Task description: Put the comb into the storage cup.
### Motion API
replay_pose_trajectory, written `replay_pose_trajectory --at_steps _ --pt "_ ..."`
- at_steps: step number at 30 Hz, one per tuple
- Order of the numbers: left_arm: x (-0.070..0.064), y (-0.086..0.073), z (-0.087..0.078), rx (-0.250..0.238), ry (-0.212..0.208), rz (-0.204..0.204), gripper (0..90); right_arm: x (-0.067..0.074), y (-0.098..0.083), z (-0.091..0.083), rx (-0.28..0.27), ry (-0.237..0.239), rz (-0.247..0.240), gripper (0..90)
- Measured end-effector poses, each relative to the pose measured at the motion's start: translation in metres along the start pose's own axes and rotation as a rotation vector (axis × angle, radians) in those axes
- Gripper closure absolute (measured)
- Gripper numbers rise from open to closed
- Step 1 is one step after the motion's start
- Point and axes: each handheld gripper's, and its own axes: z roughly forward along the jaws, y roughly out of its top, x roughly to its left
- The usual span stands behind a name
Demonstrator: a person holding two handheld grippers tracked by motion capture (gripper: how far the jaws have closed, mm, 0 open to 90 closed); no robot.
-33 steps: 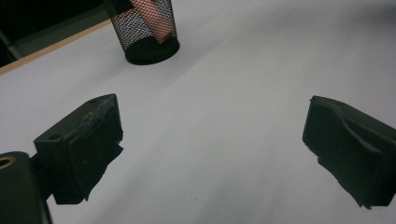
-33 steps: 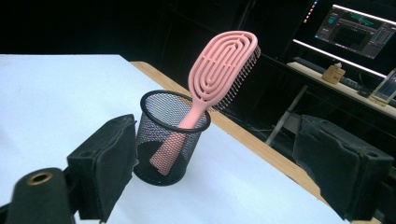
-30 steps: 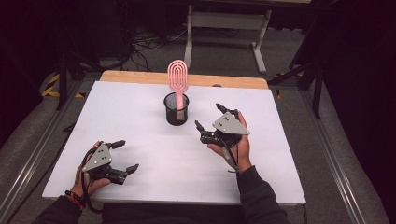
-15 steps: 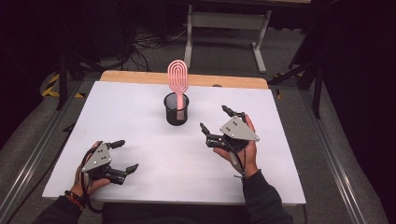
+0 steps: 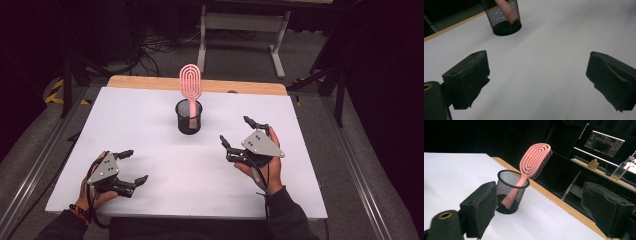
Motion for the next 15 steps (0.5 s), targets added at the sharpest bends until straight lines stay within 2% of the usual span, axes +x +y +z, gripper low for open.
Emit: replay_pose_trajectory --at_steps 4,15 --pt "0.0 0.0 0.0 0.001 0.001 0.002 5.5 -0.001 -0.002 -0.004 0.005 -0.013 -0.016 14.1" --pt "0.0 0.0 0.0 -0.003 0.005 0.001 5.5 -0.004 -0.01 -0.017 -0.005 -0.015 -0.017 13.0"
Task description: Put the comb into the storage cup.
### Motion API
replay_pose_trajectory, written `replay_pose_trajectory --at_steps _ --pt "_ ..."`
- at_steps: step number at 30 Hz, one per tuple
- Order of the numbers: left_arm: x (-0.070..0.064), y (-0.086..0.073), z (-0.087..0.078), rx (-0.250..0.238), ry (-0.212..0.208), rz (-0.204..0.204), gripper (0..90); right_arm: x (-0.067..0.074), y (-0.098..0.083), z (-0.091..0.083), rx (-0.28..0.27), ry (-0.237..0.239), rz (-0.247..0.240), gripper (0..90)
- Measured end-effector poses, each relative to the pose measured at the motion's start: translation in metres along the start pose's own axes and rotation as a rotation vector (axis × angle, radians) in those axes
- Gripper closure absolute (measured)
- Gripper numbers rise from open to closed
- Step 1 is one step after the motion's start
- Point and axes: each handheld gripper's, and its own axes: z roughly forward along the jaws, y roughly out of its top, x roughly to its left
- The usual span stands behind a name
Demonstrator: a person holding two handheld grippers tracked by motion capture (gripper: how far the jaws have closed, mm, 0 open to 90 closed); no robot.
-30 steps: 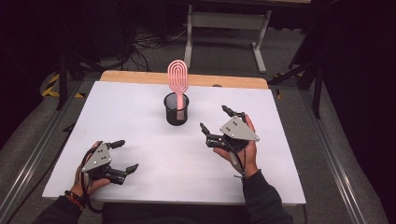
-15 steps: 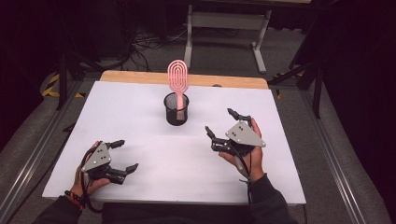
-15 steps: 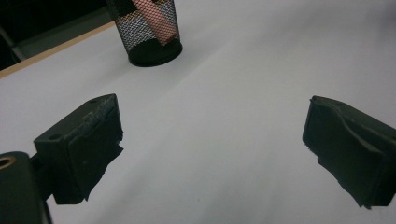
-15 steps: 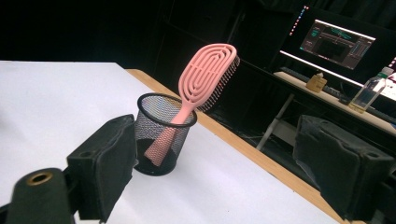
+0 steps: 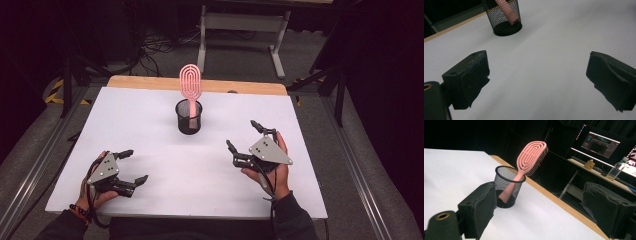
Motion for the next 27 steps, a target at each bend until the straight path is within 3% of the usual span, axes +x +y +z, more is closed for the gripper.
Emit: replay_pose_trajectory --at_steps 14,27 --pt "0.0 0.0 -0.001 -0.011 0.005 -0.001 5.6 0.005 -0.017 -0.014 0.008 0.026 -0.008 11.2" --pt "0.0 0.0 -0.001 -0.005 -0.001 0.001 5.5 0.005 -0.04 -0.024 0.042 0.017 -0.021 11.2"
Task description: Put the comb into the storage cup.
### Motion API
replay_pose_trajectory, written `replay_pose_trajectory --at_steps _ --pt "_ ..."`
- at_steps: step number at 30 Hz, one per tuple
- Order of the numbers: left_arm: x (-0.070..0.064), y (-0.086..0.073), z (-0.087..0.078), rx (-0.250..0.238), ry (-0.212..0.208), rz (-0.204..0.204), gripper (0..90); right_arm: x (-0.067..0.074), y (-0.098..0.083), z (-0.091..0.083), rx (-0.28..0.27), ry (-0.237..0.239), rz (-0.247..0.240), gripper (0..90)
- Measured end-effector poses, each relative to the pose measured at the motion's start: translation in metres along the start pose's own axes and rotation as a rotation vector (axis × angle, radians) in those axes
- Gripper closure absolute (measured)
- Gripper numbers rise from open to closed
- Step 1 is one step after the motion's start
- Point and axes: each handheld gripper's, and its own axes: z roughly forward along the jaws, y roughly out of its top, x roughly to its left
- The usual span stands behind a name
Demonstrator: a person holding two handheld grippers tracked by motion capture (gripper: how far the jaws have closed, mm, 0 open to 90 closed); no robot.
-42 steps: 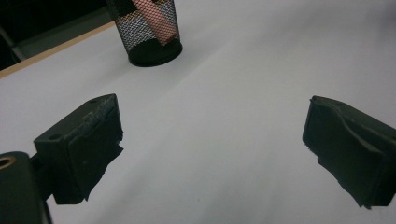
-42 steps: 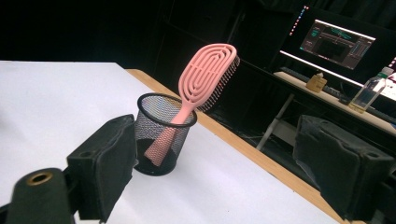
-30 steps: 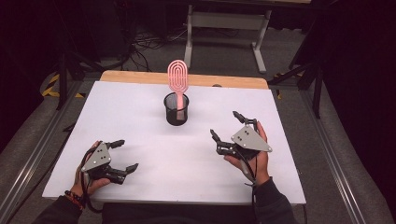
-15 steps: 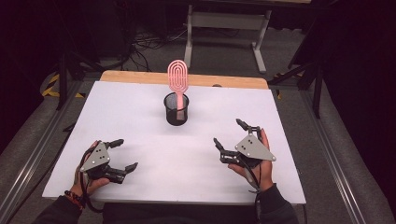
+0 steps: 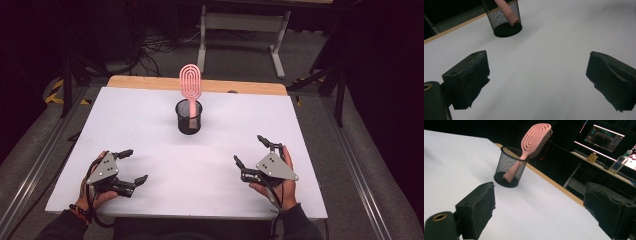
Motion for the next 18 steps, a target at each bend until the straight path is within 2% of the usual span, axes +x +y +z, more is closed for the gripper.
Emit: replay_pose_trajectory --at_steps 9,13,18 --pt "0.0 0.0 0.001 -0.001 -0.003 0.0 5.6 -0.002 -0.022 -0.008 0.021 0.012 0.051 8.7" --pt "0.0 0.0 0.0 -0.002 0.0 -0.001 5.6 -0.002 -0.03 -0.011 0.049 -0.001 0.041 6.8" --pt "0.0 0.001 0.0 -0.008 0.002 0.0 5.6 -0.004 -0.044 -0.017 0.088 -0.002 0.054 5.8"
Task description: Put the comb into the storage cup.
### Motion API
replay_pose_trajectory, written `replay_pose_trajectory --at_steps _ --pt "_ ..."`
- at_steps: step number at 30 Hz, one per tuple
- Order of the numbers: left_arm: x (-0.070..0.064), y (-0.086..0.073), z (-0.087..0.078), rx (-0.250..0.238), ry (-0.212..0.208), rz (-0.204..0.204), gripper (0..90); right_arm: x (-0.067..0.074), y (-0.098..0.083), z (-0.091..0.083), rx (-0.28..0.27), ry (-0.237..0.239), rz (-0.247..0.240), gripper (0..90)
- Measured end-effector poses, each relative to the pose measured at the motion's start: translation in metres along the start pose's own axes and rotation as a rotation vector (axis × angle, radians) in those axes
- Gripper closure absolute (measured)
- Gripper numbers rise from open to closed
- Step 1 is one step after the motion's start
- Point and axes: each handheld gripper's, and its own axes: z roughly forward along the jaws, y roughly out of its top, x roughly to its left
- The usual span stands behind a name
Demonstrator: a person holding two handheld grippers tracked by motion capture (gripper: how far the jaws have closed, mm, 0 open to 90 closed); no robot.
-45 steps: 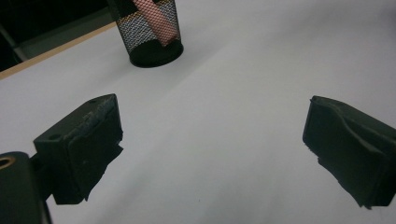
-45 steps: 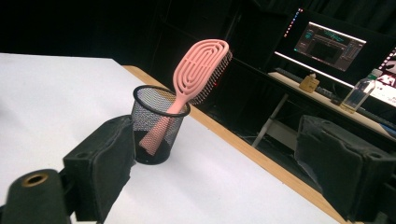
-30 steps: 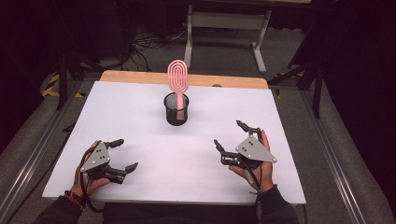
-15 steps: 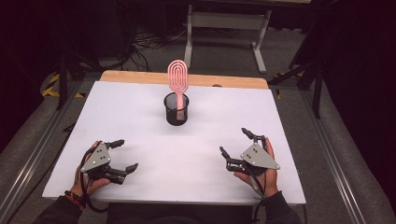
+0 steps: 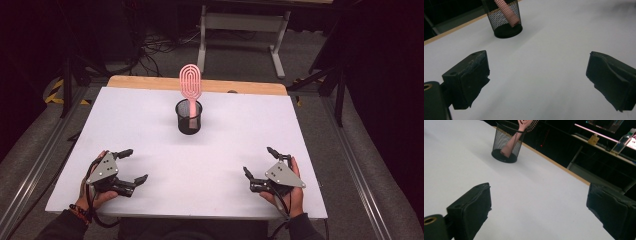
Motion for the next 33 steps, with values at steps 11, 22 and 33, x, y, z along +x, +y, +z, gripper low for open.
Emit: replay_pose_trajectory --at_steps 11,22,33 --pt "0.001 0.002 0.004 0.002 -0.001 0.004 5.6 -0.008 -0.018 -0.01 0.041 -0.019 0.044 4.5" --pt "-0.001 0.003 0.004 0.001 0.002 0.007 5.6 -0.005 -0.018 -0.009 0.035 -0.014 0.046 4.4" --pt "-0.002 0.002 0.002 -0.001 -0.008 0.018 5.4 -0.003 -0.015 -0.01 0.034 -0.024 0.039 4.6"
